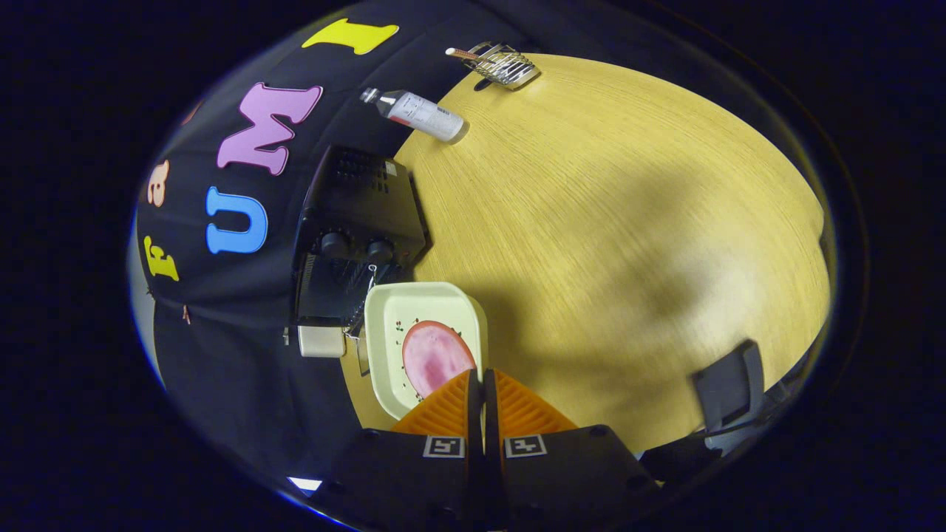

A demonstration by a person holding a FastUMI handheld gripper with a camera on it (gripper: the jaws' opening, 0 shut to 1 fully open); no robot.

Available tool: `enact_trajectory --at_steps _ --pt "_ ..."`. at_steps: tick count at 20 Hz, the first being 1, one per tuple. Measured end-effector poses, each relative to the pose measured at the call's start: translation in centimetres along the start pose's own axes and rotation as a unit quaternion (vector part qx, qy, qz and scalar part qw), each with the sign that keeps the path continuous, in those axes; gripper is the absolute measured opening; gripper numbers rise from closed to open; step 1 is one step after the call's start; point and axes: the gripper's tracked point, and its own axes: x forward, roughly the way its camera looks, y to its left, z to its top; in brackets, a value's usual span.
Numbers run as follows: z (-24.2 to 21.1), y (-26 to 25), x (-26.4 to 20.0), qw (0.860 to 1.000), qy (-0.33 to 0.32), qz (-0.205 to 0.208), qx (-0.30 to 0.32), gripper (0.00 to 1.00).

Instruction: Open the toaster oven, put the food inside, and close the toaster oven door.

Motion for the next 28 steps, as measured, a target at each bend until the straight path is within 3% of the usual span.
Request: enact_trajectory --at_steps 3,10,20,23,28 --pt "-3.0 2.5 0.5 0.999 -0.016 0.004 0.033 0.06" --pt "-8.1 9.0 3.6 0.998 -0.033 0.020 0.047 0.05" --pt "-11.1 15.8 9.9 0.992 -0.059 0.014 0.112 0.05" --pt "-10.0 16.9 11.5 0.984 -0.092 0.013 0.152 0.05" --pt "-7.2 18.3 13.7 0.956 -0.157 -0.011 0.249 0.05"
